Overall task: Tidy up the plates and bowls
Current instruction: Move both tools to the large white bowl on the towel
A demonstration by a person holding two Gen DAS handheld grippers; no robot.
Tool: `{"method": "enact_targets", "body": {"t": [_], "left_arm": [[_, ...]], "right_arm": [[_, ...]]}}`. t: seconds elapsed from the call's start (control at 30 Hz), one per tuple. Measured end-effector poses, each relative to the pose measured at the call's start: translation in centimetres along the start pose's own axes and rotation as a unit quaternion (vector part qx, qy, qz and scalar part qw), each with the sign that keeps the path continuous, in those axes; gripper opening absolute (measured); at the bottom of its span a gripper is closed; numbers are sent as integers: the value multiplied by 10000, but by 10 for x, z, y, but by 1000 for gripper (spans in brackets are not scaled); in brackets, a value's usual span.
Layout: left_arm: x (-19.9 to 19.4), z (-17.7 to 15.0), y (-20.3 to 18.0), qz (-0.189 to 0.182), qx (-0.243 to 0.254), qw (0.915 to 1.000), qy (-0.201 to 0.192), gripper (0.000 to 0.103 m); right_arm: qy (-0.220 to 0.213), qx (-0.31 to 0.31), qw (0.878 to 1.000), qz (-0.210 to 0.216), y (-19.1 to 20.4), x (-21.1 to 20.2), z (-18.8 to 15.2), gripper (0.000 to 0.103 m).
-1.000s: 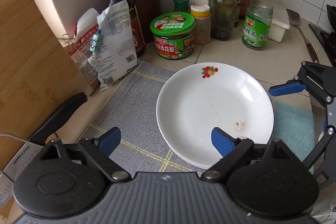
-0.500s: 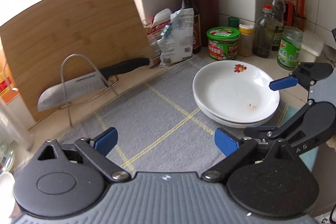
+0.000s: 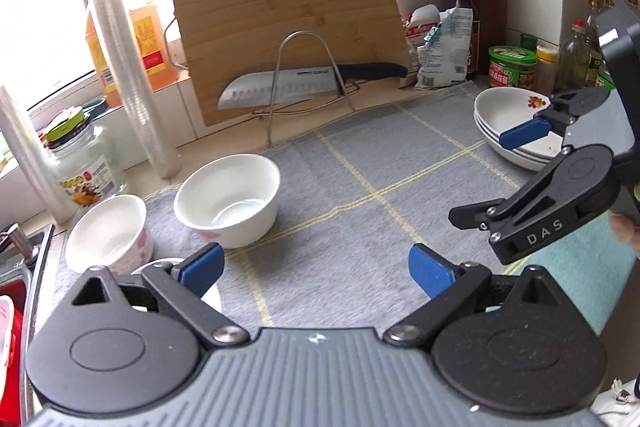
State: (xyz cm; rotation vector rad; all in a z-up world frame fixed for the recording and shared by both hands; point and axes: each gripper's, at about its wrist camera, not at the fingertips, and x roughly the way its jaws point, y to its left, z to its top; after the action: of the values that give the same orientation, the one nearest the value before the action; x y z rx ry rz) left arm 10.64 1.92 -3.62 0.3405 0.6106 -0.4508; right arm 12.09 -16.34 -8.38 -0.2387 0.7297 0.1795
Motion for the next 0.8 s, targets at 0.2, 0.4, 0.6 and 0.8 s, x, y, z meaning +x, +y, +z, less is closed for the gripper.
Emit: {"method": "enact_targets", "body": {"t": [0.2, 0.4, 0.6, 0.8], "left_arm": [[-17, -38, 61, 41, -221, 9997, 22, 99], [-15, -72, 108, -8, -532, 9981, 300, 99], [-4, -91, 128, -322, -573, 9968, 449, 99], [7, -89, 129, -566, -265, 9974, 352, 99]], "right_arm": [[9, -151, 9996, 250, 62, 8, 28, 103], [-24, -308, 9989, 352, 108, 11, 52, 103], [-18, -420, 9982, 432, 133, 16, 68, 103], [70, -493, 9970, 595, 151, 25, 78, 103]]}}
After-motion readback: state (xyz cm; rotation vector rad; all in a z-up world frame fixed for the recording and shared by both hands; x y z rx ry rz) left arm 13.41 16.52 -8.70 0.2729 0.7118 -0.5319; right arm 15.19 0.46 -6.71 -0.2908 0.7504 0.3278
